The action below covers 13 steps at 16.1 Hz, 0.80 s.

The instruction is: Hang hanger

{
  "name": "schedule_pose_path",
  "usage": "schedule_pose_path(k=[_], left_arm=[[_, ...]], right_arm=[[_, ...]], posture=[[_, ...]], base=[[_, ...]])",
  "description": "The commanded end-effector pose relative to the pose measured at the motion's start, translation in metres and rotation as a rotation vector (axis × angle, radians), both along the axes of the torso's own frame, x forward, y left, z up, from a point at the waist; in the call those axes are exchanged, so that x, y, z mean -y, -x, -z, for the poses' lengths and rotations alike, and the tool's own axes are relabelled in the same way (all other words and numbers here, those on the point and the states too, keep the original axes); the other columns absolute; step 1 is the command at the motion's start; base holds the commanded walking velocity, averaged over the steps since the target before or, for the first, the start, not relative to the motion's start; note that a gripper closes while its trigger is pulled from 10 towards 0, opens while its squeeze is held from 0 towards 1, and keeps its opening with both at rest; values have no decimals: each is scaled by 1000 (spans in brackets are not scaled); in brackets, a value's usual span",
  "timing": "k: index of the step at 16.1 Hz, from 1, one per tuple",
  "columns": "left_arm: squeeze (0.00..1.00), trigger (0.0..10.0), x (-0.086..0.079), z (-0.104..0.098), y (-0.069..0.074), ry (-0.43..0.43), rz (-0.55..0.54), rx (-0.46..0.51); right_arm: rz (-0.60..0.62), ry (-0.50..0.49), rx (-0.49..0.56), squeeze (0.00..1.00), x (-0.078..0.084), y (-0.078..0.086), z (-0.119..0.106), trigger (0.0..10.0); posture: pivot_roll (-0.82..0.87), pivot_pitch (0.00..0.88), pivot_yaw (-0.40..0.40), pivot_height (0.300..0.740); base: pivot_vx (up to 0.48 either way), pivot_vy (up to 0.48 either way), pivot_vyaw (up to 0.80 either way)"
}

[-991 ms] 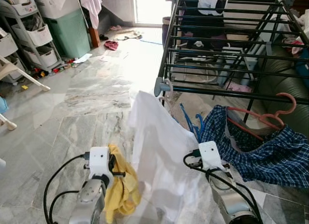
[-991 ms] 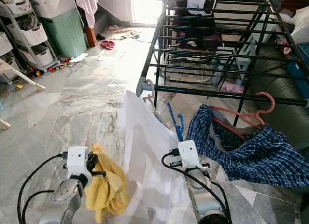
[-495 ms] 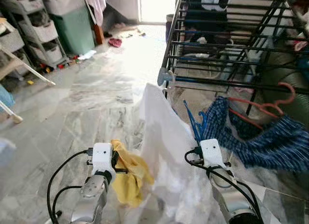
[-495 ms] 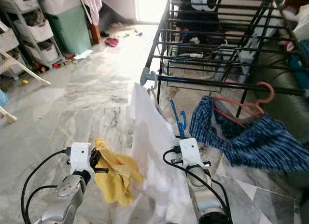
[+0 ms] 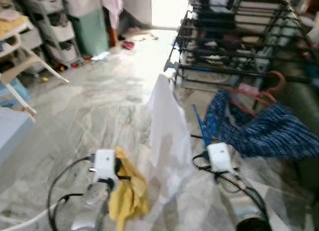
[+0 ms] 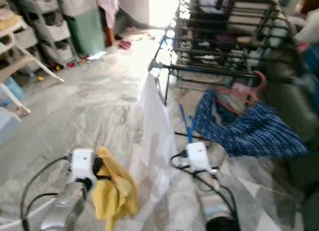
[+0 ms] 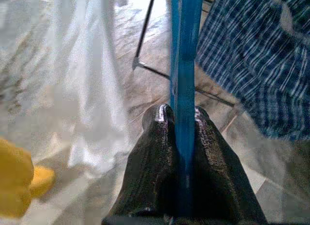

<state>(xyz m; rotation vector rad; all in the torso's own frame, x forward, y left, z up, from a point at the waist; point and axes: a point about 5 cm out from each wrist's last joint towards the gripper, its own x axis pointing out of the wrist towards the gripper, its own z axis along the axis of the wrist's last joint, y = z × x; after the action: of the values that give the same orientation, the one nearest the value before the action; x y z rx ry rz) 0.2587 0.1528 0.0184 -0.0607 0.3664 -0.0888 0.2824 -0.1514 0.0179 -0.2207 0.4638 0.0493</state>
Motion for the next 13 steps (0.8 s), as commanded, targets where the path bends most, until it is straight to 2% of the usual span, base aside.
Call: schedule_pose_path(k=[1,8,13], left_arm=[[0,10000,4,-6,-4,3,8,28],[0,10000,7,-7,-6,9,26,39],[0,10000,6,-12,-6,47,52,62]], right_arm=[[11,13,10,0,4,-3,-3,10000],[17,24,6,0,6,-5,-2,10000],[-5,15,15,0,1,-4,-2,10000]], posture=[[-100,0,23,740],[-105,0,29,740],[-101,0,37,740]], base=[[-319,0,0],[-313,0,0],[0,0,0]])
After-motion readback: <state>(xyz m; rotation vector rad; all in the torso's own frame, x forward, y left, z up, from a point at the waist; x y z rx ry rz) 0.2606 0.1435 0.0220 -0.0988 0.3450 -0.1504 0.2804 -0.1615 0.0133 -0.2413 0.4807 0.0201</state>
